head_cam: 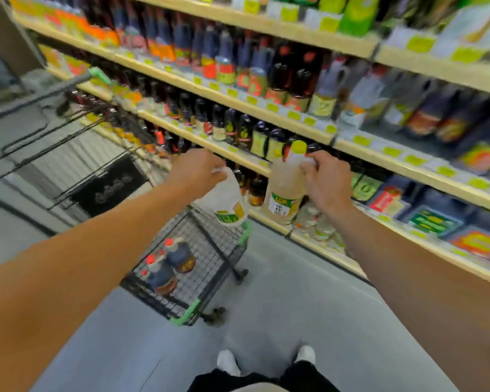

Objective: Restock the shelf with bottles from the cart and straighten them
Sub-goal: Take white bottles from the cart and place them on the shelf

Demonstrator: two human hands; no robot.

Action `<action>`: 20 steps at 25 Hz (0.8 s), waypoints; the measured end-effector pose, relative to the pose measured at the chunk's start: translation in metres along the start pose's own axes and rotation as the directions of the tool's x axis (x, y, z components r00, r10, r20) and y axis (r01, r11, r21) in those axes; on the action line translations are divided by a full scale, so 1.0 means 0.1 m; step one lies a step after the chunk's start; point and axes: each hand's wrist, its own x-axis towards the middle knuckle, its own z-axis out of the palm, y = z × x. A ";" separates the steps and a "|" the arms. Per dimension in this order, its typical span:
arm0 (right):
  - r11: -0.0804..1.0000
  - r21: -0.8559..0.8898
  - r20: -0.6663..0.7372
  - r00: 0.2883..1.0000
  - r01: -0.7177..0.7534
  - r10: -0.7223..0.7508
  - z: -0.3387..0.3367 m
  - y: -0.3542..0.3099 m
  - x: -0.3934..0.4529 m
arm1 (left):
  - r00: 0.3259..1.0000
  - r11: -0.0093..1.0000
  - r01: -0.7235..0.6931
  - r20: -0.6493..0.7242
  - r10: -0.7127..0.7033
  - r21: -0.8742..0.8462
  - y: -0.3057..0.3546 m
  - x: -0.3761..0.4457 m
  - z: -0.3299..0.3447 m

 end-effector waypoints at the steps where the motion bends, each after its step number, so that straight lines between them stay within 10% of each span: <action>1: 0.999 -0.026 -0.026 0.999 -0.023 0.022 -0.17 0.18 -0.01 | 0.999 0.999 -0.039 0.010 0.039 -0.002 0.20 0.11 0.05; 20: 0.963 0.079 -0.216 0.938 -0.259 0.270 -2.02 2.98 0.33 | 0.952 0.951 -0.297 -0.054 0.302 0.085 3.33 1.40 0.82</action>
